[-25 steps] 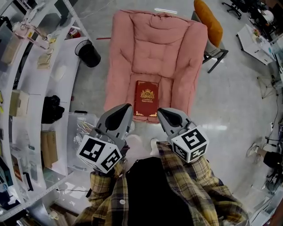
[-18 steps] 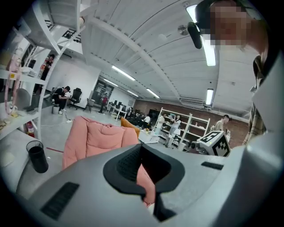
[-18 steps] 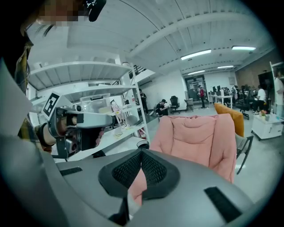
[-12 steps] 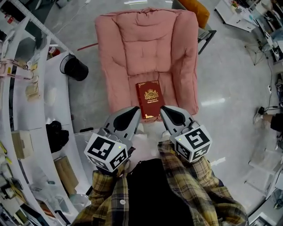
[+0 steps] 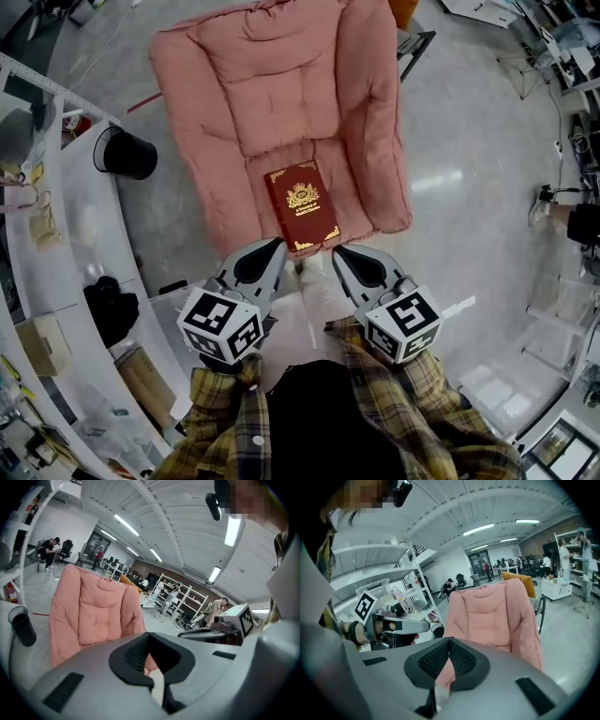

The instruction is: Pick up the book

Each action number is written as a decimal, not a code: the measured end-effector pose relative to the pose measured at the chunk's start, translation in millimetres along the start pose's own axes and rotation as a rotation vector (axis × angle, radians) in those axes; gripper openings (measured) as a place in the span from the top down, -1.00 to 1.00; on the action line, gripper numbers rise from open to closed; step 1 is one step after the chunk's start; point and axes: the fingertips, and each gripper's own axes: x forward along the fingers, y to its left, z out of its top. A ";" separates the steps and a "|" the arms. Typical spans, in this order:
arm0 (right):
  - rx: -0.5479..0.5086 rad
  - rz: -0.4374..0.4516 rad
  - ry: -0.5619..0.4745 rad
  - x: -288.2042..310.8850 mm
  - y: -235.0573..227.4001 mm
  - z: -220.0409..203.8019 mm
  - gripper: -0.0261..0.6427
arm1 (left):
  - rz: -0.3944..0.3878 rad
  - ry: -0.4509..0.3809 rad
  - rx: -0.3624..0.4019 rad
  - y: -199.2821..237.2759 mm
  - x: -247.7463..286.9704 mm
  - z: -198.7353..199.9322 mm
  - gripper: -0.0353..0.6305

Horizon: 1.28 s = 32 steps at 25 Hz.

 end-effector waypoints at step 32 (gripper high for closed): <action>0.135 0.048 0.120 121.9 -106.3 -126.4 0.87 | 0.018 0.240 -0.280 141.5 155.4 -209.5 0.69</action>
